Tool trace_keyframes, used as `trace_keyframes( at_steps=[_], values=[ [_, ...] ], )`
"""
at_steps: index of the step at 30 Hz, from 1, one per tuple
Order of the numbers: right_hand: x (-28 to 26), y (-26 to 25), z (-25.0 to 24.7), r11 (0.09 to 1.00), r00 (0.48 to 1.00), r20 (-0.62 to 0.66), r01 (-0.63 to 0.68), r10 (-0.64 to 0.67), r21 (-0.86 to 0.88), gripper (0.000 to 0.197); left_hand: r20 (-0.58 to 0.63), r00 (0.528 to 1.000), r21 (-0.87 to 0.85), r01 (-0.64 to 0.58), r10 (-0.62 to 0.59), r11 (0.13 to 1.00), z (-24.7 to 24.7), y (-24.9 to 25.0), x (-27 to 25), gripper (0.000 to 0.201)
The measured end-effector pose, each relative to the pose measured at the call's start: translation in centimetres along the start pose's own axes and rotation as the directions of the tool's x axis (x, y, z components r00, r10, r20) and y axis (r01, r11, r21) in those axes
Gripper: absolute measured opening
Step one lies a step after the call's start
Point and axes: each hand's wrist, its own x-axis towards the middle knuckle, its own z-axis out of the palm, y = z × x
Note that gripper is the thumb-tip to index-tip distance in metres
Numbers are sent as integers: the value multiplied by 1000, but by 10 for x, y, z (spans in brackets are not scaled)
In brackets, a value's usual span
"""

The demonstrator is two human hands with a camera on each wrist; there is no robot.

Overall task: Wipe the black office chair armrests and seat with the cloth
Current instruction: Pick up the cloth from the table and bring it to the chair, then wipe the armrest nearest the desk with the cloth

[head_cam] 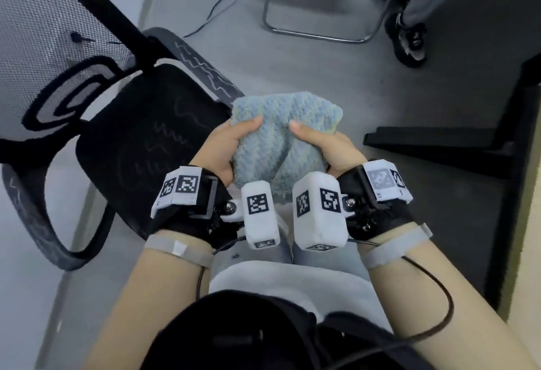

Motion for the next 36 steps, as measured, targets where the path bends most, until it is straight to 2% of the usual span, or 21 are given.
trace_keyframes(
  at_steps=[4, 5, 8, 9, 12, 14, 16, 17, 20, 23, 25, 27, 30, 33, 34, 36],
  values=[
    [27, 1, 40, 995, 998, -10, -63, 63, -79, 24, -65, 996, -131, -63, 55, 989, -37, 11, 0, 43],
    [34, 2, 49, 991, 996, -12, -88, 87, -97, 28, -106, 992, -155, -85, 69, 984, -45, 13, 0, 41],
    [67, 12, 73, 972, 985, -17, -170, 169, -164, 60, -209, 973, -175, -131, 93, 976, -69, 18, 3, 29],
    [78, 13, 81, 966, 982, -41, -191, 187, -177, 63, -248, 964, -165, -138, 94, 977, -77, 19, 5, 22],
    [110, 10, 97, 947, 967, -74, -252, 242, -200, 41, -359, 930, -98, -127, 84, 987, -99, 21, 13, 15],
    [134, 1, 102, 945, 965, -48, -263, 258, -196, 47, -413, 908, -116, -134, 75, 984, -108, 23, 22, 14],
    [155, -11, 106, 959, 978, -63, -206, 197, -194, 60, -461, 885, -158, -147, 59, 976, -111, 26, 35, 15],
    [165, -19, 108, 969, 989, -72, -140, 127, -204, 55, -476, 878, -178, -152, 50, 972, -110, 27, 42, 16],
    [186, -43, 116, 953, 994, -32, 89, -102, -291, 19, -496, 868, -231, -164, 29, 959, -104, 34, 68, 18],
    [211, -62, 118, 806, 937, 98, 340, -336, -485, 16, -496, 868, -293, -194, 25, 936, -97, 40, 94, 19],
    [230, -66, 115, 704, 899, 231, 435, -371, -561, 22, -488, 872, -325, -214, 31, 921, -93, 41, 111, 21],
    [248, -60, 111, 559, 882, 365, 472, -300, -681, 18, -476, 878, -341, -225, 38, 913, -90, 38, 128, 26],
    [270, -39, 99, 248, 855, 511, 517, -94, -819, 8, -467, 884, -387, -218, 14, 896, -85, 34, 150, 27],
    [280, -24, 81, -35, 817, 575, 576, 31, -817, 30, -466, 885, -409, -221, 6, 885, -84, 30, 166, 24],
    [283, -21, 77, -72, 799, 598, 601, 57, -796, 33, -477, 879, -382, -215, 8, 899, -85, 28, 169, 21],
    [290, -19, 79, -29, 758, 638, 647, 137, -762, 36, -506, 862, -297, -191, 15, 935, -89, 23, 174, 17]
  ],
)
